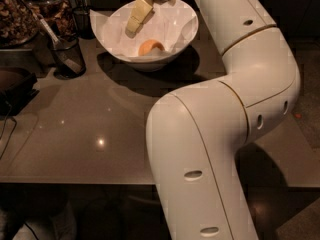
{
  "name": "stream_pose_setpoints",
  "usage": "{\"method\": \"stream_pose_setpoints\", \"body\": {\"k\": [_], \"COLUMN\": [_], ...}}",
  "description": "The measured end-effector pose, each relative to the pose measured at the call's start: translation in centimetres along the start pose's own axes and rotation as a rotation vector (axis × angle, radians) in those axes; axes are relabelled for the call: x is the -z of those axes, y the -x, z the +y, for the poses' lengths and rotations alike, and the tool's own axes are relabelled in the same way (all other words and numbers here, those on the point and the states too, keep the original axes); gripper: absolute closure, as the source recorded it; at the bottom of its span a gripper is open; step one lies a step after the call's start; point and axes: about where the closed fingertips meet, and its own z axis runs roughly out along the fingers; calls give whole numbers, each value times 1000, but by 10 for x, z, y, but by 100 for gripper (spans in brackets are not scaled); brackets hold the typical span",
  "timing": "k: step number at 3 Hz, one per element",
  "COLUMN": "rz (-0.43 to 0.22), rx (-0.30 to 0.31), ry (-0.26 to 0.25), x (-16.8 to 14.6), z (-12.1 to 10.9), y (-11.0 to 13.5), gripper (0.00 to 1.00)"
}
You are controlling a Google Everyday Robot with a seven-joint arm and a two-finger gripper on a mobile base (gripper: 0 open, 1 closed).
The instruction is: Pick orange from white bowl
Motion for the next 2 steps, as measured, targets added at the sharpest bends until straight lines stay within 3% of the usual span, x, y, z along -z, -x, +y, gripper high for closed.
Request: {"method": "stream_pose_setpoints", "body": {"k": [2], "rz": [28], "rx": [-11], "ry": [10], "x": [-24], "z": [-9], "y": [-8], "gripper": [0]}}
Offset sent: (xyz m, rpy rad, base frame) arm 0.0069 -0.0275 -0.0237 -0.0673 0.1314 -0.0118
